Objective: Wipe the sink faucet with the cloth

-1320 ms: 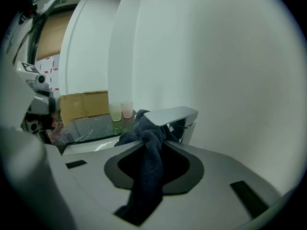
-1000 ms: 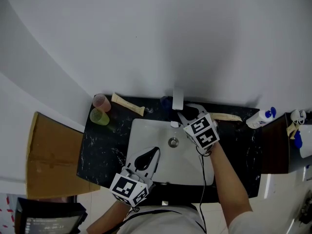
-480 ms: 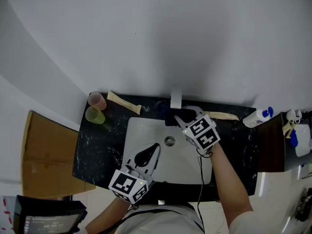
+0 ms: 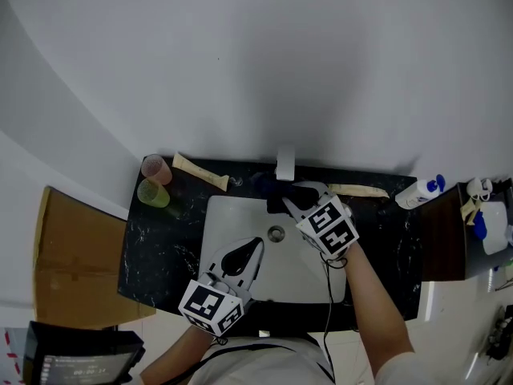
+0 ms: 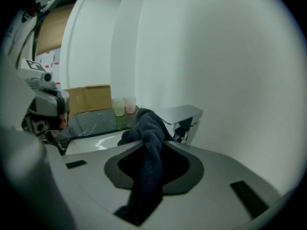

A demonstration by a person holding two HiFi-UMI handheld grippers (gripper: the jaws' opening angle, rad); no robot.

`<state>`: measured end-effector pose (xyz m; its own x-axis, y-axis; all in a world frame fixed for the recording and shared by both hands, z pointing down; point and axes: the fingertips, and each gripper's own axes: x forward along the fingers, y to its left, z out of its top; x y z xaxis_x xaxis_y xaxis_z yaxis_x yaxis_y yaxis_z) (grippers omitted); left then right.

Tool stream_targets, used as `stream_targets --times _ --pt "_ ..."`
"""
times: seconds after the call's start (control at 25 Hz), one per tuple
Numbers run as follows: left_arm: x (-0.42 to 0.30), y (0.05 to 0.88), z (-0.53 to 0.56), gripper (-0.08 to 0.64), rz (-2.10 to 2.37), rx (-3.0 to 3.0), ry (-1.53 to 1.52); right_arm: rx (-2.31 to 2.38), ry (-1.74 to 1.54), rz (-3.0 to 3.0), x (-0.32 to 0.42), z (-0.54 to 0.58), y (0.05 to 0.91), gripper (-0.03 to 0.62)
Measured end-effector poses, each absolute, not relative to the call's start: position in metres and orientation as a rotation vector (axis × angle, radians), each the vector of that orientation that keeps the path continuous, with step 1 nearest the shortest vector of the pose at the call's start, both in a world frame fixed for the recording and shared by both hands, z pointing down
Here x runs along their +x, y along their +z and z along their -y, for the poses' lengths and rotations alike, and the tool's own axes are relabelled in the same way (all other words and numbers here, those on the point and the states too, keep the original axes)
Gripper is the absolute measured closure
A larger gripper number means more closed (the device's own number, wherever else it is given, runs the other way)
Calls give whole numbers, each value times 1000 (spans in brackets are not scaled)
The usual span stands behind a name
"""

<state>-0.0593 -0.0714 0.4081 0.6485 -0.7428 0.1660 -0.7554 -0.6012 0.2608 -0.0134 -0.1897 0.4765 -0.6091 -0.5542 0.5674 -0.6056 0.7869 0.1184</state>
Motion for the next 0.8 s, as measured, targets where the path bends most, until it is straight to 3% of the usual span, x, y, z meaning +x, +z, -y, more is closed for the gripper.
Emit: stream_targets --times 0.32,0.8 --pt "-61 417 68 560 1178 2569 58 741 124 2416 -17 165 481 503" --pt "-63 421 65 560 1185 2562 119 1134 142 2418 3 240 475 503"
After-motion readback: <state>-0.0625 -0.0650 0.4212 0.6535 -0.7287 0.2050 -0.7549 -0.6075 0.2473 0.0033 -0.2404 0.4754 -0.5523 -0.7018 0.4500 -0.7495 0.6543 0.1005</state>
